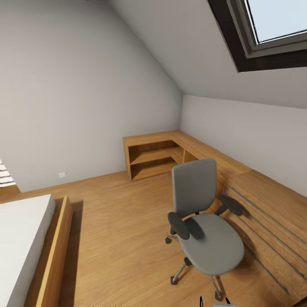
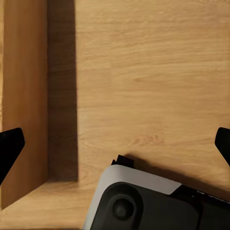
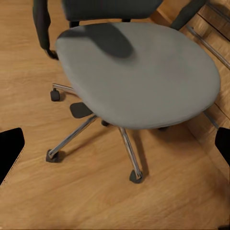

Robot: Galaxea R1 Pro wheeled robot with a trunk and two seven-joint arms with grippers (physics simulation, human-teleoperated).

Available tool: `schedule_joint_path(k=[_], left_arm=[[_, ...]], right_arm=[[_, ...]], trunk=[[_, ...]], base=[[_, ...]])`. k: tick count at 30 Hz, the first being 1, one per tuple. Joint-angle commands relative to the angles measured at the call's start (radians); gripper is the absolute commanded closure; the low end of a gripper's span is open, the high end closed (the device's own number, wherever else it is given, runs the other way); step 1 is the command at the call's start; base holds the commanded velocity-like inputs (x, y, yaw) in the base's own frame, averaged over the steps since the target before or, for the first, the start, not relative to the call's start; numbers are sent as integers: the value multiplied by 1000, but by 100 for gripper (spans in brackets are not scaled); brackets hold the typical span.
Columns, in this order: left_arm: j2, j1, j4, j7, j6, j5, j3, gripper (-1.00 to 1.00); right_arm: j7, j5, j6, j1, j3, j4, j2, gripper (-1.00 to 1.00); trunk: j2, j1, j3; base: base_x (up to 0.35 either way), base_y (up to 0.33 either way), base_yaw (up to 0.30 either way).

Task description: In the bedroom, organize the workspace by keeping the computer under the desk, ensuring the monitor is on the desk, placing the keyboard on the desk next to the monitor, placing the mouse on the desk next to the keyboard, moving the folder from the swivel chair onto the desk next to the mouse, stacking the notebook on top of the folder with the pen on top of the notebook, and positioning the swivel chair next to the desk.

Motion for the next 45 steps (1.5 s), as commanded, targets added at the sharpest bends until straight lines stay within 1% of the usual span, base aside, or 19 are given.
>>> schedule_joint_path(k=[1,7,13,18,25,32,38,45], left_arm=[[1,-1,0,7,-3,3,-9,-100],[1,-1,0,7,-4,3,-9,-100],[1,-1,0,7,-7,3,-6,-100],[1,-1,0,7,-10,3,-4,-100],[1,-1,0,8,-10,3,-4,-100],[1,-1,0,7,-10,2,-5,-100],[1,-1,0,7,-10,-1,-9,-100],[1,-1,0,7,-10,-1,-9,-100]], right_arm=[[-6,-5,-2,0,9,0,0,-100],[-6,-4,-2,0,9,0,1,-100],[-6,-2,-4,0,9,2,8,-100],[-5,0,-33,0,9,5,16,-100],[-2,6,-43,1,12,8,21,-100],[1,7,-43,1,13,8,22,-100],[3,6,-40,1,13,8,22,-100],[3,6,-39,1,13,8,22,-100]], trunk=[[-2,0,-2],[-2,0,-2],[-2,0,-2],[-2,0,-2],[-2,0,2],[-2,0,13],[-2,0,21],[-2,0,22]], base=[[0,0,279],[0,0,280],[0,0,282],[0,0,282],[0,0,234],[35,0,51],[276,0,3],[319,0,8]])
